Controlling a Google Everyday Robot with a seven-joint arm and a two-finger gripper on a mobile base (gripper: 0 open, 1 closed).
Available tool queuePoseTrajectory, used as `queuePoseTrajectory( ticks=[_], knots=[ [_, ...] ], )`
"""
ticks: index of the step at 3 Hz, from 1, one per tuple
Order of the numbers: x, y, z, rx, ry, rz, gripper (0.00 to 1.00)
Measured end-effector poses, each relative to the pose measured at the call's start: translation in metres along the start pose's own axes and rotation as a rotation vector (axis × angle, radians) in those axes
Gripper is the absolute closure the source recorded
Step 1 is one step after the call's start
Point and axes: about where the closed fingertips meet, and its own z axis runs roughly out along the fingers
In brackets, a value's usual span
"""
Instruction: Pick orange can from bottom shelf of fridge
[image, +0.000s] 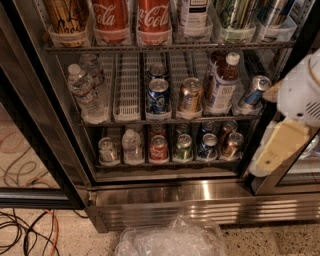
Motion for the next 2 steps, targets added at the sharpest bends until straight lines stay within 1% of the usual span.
queuePoseTrajectory(
  ticks=[1,2],
  knots=[
    [0.004,0.024,0.053,-0.029,-0.066,0.136,0.00],
    [0.006,0.033,0.099,-0.009,-0.121,0.265,0.00]
  ],
)
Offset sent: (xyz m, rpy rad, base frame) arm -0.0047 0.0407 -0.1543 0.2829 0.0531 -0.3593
